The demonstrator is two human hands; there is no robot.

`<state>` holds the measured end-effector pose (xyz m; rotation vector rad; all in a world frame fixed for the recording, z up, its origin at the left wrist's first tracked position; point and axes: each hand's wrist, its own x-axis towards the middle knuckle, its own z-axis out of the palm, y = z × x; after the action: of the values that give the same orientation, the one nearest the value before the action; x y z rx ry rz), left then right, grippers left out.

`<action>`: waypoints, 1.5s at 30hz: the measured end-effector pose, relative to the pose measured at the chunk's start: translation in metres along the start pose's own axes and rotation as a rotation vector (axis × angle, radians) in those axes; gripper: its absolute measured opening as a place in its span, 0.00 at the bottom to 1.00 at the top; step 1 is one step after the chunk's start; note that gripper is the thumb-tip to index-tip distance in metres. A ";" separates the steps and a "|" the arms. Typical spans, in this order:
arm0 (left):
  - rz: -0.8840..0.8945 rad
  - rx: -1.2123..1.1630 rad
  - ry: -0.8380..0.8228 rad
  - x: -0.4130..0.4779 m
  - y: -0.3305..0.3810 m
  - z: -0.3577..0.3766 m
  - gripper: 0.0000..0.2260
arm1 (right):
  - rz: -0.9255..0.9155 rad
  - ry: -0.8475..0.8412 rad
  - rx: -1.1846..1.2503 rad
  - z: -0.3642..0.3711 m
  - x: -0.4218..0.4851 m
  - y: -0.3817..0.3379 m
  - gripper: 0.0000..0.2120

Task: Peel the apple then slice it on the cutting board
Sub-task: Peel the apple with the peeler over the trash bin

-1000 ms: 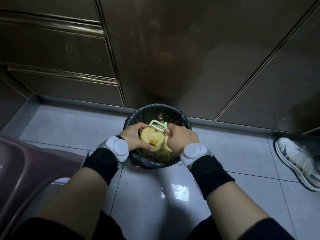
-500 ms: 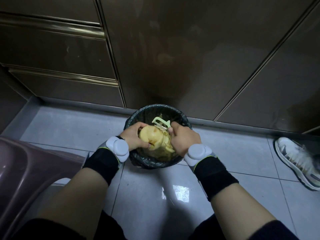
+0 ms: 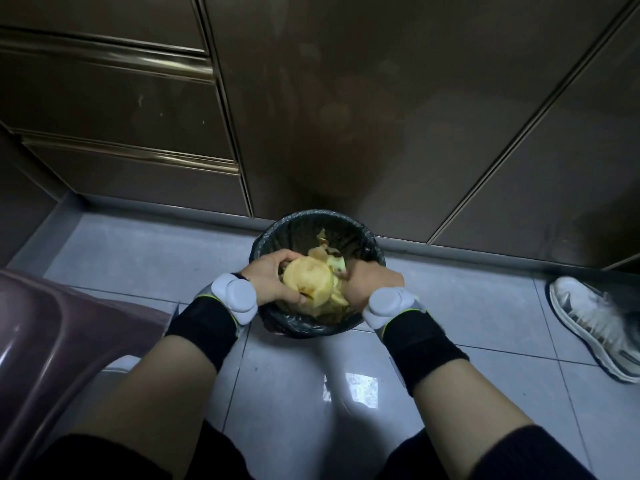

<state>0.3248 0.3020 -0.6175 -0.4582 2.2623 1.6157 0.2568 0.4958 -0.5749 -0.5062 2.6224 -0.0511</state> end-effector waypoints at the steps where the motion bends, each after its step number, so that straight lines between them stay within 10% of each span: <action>1: 0.015 -0.037 -0.008 0.000 0.002 0.000 0.32 | 0.034 -0.055 -0.016 0.005 0.001 0.005 0.11; 26: -0.146 -0.312 0.044 0.001 0.002 0.006 0.32 | -0.204 0.249 0.051 -0.009 -0.016 -0.019 0.12; 34: -0.051 -0.545 -0.031 -0.008 0.020 0.005 0.29 | 0.046 -0.086 0.063 0.012 -0.001 0.005 0.11; 45: -0.039 -0.181 0.118 0.001 0.002 0.000 0.33 | -0.195 0.213 0.121 -0.016 -0.015 -0.010 0.11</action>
<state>0.3232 0.3030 -0.6164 -0.6553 2.1830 1.8262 0.2650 0.4911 -0.5531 -0.7487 2.7440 -0.3414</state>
